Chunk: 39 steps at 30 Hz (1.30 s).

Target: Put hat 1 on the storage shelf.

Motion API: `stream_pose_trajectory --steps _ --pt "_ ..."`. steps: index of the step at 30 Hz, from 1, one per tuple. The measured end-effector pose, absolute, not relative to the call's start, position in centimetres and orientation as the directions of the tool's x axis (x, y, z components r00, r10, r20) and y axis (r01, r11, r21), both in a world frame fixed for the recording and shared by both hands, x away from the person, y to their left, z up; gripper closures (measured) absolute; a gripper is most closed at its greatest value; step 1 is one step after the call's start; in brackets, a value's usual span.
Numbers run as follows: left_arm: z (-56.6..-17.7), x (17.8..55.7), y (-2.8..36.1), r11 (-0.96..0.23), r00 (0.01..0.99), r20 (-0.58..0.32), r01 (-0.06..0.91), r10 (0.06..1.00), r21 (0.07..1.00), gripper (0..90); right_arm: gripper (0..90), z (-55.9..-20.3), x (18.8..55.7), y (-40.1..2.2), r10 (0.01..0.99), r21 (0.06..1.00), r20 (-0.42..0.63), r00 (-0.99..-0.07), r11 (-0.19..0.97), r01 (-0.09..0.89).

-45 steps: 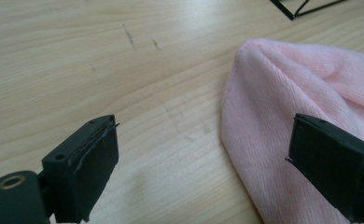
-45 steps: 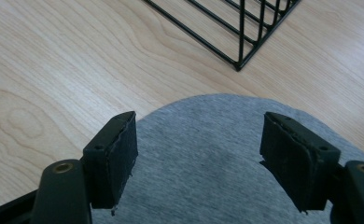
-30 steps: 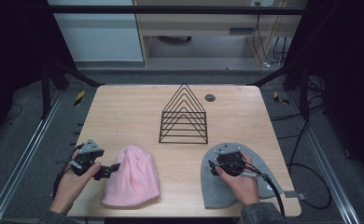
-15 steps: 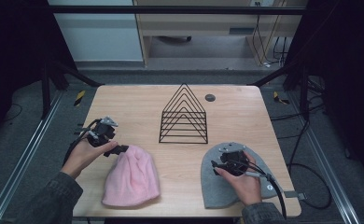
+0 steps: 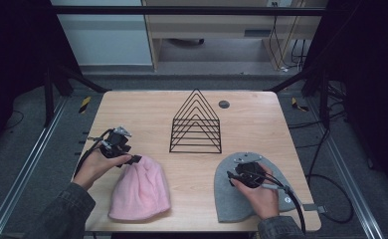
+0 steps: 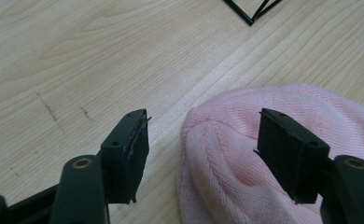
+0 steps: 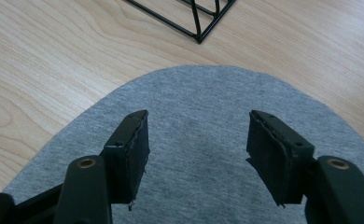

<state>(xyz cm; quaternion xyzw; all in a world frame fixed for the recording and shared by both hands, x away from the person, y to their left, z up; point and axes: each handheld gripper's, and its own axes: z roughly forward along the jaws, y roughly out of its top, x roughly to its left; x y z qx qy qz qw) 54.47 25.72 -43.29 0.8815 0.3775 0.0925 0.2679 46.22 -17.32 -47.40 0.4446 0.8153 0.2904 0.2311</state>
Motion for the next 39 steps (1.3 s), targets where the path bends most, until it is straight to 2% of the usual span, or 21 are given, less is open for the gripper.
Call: stream_pose_trajectory --steps 24,35,36,38,39 --pt "-45.9 54.1 25.3 -0.579 0.689 -0.050 0.645 0.723 0.499 32.5 36.3 -47.6 46.3 -17.4 0.858 0.667 -0.115 -0.501 0.441 0.601" --pt "-46.3 54.0 24.9 -0.577 0.684 -0.055 0.653 0.727 0.491 42.3 35.5 -47.6 46.3 -17.2 0.858 0.664 -0.115 -0.501 0.442 0.603" --pt "-46.4 53.9 24.9 -0.576 0.683 -0.058 0.656 0.728 0.487 46.0 35.3 -47.6 46.3 -17.3 0.856 0.666 -0.119 -0.503 0.445 0.599" --pt "-46.4 53.9 24.8 -0.580 0.683 -0.059 0.659 0.728 0.480 47.1 35.3 -47.6 46.3 -17.3 0.857 0.666 -0.117 -0.503 0.443 0.600" --pt "-46.4 53.9 24.7 -0.583 0.686 -0.064 0.660 0.725 0.475 52.7 35.1 -47.5 46.3 -17.3 0.858 0.667 -0.117 -0.499 0.440 0.601"
